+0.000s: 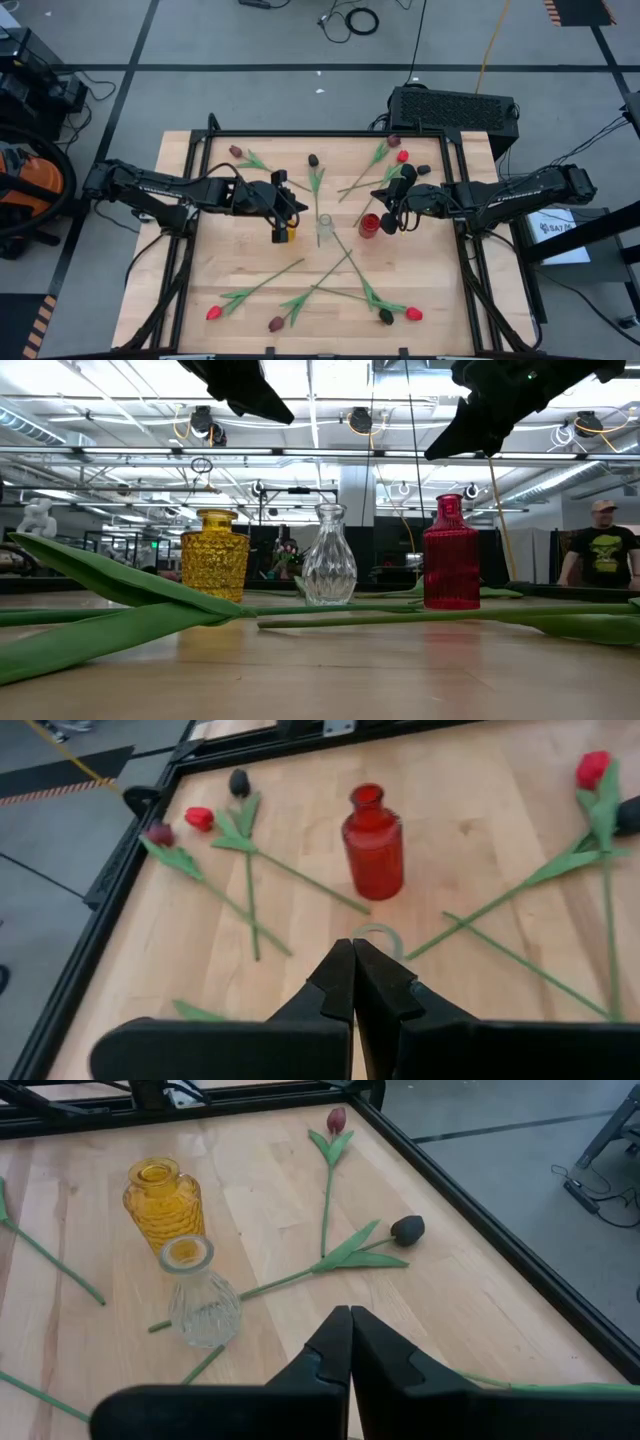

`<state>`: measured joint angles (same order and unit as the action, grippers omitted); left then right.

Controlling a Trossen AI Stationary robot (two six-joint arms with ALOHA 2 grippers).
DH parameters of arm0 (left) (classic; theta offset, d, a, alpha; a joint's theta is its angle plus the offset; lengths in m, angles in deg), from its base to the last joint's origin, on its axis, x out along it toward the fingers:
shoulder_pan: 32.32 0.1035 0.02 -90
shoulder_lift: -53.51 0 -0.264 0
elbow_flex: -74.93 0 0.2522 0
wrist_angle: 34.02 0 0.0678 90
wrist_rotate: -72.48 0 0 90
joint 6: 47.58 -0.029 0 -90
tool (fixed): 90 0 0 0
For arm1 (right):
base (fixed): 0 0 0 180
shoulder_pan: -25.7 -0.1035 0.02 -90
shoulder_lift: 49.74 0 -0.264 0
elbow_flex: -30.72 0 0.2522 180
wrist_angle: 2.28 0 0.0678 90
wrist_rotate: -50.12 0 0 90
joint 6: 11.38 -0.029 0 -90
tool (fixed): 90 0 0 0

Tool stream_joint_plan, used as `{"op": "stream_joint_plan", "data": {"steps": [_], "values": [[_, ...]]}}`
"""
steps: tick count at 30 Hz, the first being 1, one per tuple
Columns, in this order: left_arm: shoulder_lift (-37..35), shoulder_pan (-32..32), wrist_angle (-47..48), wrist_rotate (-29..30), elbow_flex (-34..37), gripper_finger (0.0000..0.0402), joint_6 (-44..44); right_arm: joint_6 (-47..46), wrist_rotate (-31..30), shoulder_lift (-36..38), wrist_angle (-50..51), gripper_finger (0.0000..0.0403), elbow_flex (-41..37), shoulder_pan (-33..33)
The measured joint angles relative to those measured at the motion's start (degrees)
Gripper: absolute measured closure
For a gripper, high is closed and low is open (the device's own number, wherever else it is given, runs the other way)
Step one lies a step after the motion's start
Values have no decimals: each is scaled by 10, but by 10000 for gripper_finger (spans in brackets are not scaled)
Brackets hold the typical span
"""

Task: Sort flowers into vase by color
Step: Put the top left red tulip into the yellow vase

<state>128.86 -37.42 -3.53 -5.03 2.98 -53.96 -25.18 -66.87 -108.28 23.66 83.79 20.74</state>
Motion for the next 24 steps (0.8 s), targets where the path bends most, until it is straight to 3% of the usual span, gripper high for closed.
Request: {"op": "stream_joint_plan", "data": {"steps": [14, 19, 24], "values": [[-8, 87, 23, 15, 60, 398, -8, -1, 0, -20, -11, 403, 0, 20], [-25, 128, 27, 82, 60, 398, 104, 10, 0, -32, -13, 403, 0, 21], [-22, 165, 86, 94, 60, 397, 161, 24, 0, -34, -19, 403, 0, 33]]}}
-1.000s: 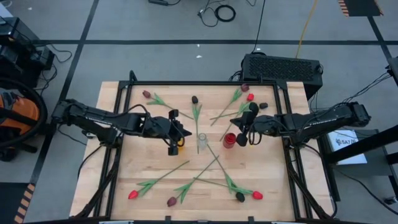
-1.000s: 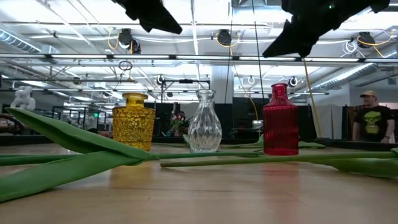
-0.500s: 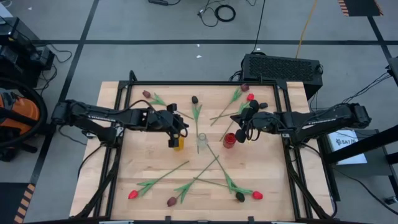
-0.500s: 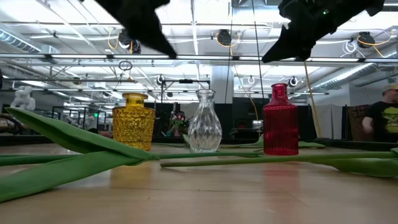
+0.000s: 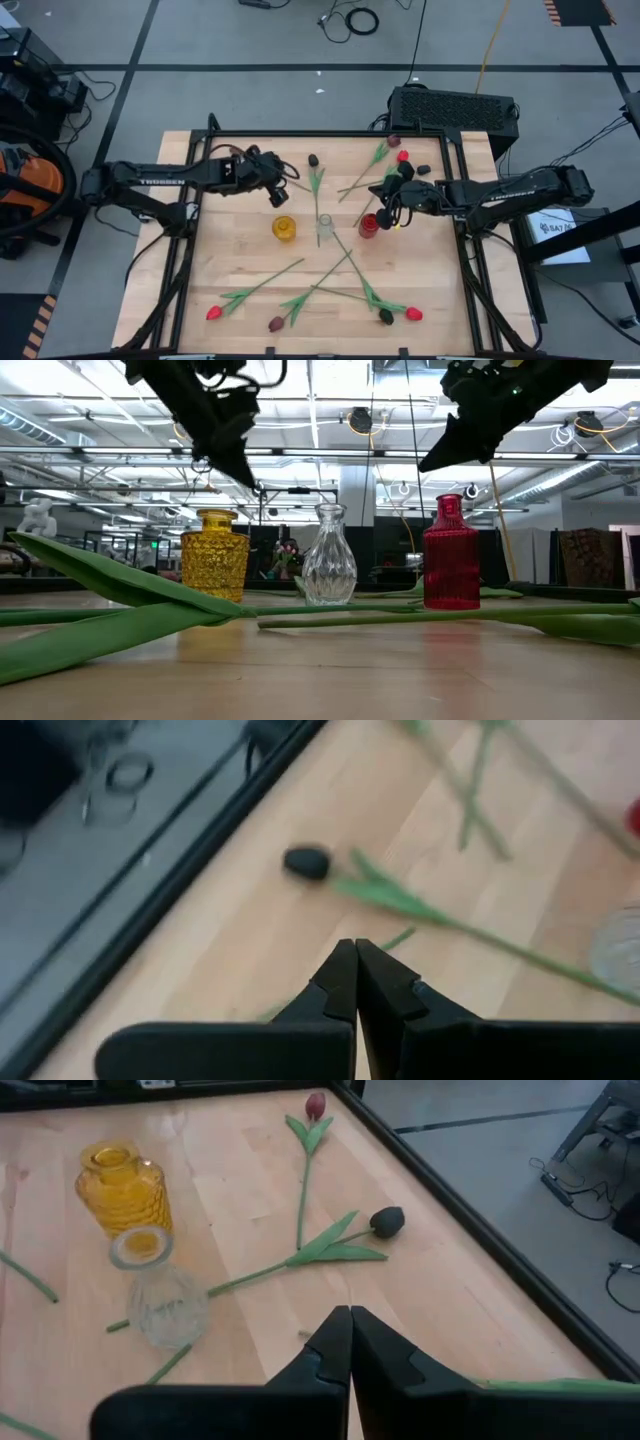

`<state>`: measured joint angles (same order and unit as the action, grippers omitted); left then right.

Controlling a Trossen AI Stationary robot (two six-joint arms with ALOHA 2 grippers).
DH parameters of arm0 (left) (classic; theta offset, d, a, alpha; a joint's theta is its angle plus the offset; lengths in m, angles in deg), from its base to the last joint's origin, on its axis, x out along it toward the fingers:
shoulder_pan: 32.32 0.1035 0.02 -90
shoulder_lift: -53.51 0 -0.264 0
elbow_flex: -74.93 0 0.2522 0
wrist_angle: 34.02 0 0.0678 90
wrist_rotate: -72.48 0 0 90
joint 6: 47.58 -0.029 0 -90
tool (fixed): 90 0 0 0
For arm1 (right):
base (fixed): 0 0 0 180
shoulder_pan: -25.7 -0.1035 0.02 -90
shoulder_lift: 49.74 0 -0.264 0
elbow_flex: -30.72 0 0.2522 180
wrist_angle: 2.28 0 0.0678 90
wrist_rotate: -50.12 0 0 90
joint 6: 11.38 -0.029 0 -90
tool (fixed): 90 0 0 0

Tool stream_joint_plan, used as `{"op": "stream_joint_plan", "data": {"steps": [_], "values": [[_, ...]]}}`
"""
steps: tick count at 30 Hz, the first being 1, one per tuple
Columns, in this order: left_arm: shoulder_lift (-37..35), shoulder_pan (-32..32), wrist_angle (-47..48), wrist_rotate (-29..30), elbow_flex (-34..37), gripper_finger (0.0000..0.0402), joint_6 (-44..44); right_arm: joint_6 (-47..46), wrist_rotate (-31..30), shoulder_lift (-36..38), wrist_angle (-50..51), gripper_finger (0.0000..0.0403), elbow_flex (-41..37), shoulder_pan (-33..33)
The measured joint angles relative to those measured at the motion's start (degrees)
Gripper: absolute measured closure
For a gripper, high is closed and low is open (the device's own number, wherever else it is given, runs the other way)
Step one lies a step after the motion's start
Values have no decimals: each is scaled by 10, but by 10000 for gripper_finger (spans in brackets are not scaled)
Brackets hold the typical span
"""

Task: Sort flowers into vase by color
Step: Put the top left red tulip into the yellow vase

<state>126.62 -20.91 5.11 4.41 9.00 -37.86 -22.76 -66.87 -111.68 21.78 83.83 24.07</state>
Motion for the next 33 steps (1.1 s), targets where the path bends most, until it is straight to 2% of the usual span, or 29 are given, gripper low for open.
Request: {"op": "stream_joint_plan", "data": {"steps": [8, 16, 19, 25, 29, 33], "values": [[6, 51, 36, -4, 31, 356, 120, 7, 0, -1, -26, 403, 0, 20], [14, 83, 72, 8, 32, 305, 152, 6, 0, -1, -28, 403, 0, 35], [30, 81, 69, 9, 31, 302, 143, 3, 0, -1, -28, 403, 0, 36], [69, 82, 76, 60, 32, 310, 260, -16, 24, -1, -28, 403, 0, 35], [82, 81, 74, 39, 32, 311, 263, -17, 45, -1, -28, 403, 0, 35], [101, 82, 71, 27, 32, 311, 343, -28, 49, -1, -27, 403, 0, 34]]}}
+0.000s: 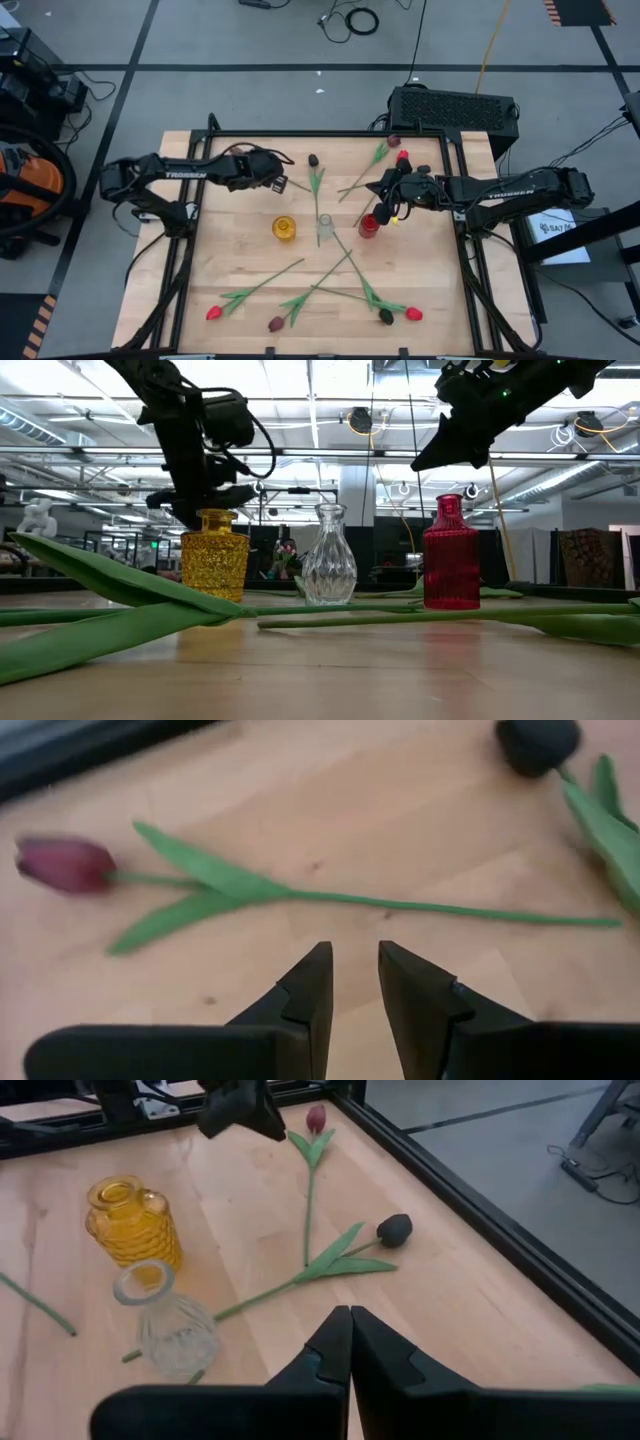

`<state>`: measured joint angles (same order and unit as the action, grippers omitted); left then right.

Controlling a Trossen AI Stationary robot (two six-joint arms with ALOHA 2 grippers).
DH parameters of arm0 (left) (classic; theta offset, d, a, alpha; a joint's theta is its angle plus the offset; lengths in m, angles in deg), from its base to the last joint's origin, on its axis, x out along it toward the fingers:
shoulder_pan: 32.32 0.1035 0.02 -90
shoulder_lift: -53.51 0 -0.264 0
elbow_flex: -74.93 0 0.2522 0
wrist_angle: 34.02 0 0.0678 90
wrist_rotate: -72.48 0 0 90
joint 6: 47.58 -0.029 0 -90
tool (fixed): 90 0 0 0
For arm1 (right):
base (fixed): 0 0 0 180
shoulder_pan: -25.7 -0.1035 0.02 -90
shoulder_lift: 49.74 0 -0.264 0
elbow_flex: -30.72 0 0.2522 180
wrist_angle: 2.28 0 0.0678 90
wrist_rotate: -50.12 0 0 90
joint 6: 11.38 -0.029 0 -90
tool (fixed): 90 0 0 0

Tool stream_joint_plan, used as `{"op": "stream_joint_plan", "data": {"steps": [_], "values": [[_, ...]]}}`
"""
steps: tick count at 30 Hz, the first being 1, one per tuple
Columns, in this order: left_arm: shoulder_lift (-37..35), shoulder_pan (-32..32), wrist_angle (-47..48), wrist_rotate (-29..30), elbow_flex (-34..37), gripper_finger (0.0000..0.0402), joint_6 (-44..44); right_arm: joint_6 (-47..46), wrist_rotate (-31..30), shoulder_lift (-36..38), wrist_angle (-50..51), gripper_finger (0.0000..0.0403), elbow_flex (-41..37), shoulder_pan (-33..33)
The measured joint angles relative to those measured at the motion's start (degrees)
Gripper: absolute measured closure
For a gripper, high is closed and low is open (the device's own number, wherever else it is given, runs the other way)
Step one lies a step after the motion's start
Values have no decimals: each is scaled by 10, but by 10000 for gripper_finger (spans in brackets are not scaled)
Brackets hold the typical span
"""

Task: Sort flowers into vase by color
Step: Put the top left red tulip into the yellow vase

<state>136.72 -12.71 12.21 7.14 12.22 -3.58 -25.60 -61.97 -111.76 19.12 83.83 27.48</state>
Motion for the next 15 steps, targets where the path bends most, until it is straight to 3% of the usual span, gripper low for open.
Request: {"op": "stream_joint_plan", "data": {"steps": [6, 15], "values": [[33, 25, 0, -38, 0, 311, 132, -1, 0, 0, 3, 403, 0, 0], [57, 54, -22, -31, 0, 311, 136, -1, 0, 0, 4, 403, 0, 0]]}}
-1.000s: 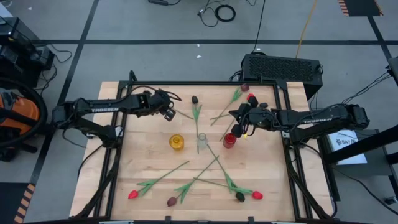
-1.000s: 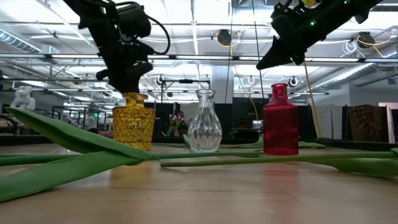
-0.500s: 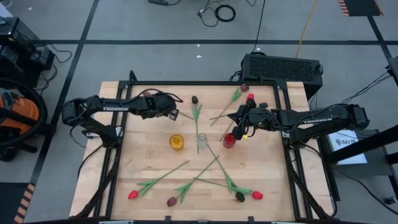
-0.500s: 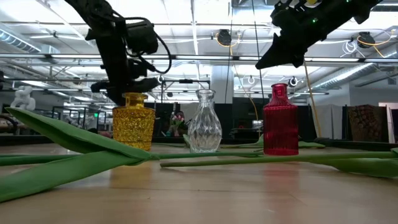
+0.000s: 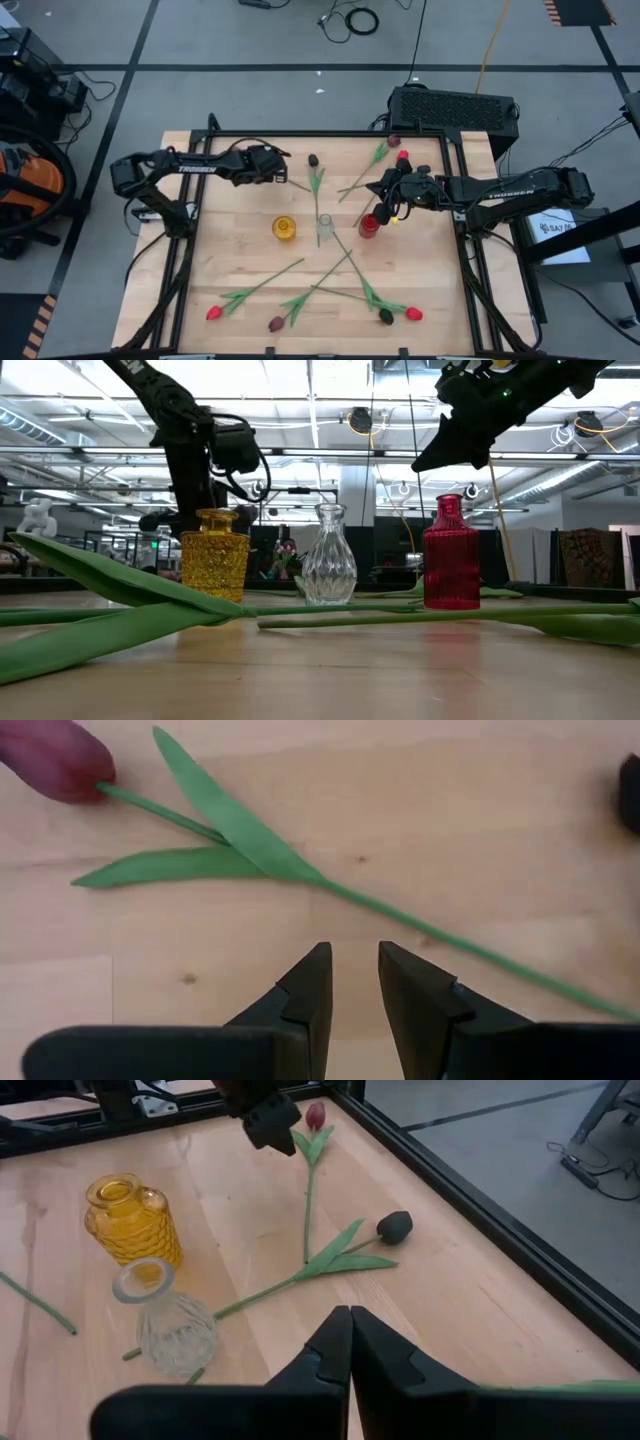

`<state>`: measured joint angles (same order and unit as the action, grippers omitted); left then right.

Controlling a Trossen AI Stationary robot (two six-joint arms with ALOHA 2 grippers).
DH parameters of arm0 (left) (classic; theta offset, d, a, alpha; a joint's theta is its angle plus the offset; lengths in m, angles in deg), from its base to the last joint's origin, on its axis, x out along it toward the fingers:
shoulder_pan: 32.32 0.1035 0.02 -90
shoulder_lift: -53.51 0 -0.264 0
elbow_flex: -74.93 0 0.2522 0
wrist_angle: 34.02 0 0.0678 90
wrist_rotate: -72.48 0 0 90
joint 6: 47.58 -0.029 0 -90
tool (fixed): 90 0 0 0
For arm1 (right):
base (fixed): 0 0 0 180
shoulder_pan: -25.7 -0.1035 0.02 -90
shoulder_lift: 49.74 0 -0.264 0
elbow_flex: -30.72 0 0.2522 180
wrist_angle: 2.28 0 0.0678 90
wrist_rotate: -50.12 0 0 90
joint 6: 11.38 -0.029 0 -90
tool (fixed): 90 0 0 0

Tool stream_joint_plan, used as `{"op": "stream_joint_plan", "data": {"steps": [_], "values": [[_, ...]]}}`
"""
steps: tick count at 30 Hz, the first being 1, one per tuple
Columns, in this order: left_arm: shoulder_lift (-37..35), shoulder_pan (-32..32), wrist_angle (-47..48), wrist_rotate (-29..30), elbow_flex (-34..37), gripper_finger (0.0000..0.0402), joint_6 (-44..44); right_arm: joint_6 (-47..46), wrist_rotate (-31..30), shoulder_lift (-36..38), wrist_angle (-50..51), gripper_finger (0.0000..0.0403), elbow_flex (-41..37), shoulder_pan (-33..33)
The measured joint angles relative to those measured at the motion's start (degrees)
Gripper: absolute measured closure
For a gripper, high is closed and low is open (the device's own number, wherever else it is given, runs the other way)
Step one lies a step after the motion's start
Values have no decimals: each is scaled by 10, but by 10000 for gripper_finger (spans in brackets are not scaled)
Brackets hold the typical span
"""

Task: Sort flowers into vase by color
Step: Put the top left red tulip into the yellow vase

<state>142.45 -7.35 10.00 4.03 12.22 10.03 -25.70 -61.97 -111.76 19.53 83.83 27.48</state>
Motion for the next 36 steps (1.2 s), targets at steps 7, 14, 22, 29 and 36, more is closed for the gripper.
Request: {"op": "stream_joint_plan", "data": {"steps": [7, 14, 22, 29, 36], "values": [[10, 31, -23, -12, 0, 311, -7, 0, 0, 0, 6, 403, 0, 0], [11, 31, -24, -25, 0, 311, 19, 0, 0, 0, 22, 403, 0, 0], [24, 33, -20, -20, 0, 311, 119, -5, 0, 0, 37, 403, 0, -1], [42, 33, -29, -1, 0, 311, 152, -11, 0, 0, 42, 403, 0, -4], [85, 47, -57, 23, 0, 311, 186, -11, 0, 0, 44, 403, 0, -4]]}}
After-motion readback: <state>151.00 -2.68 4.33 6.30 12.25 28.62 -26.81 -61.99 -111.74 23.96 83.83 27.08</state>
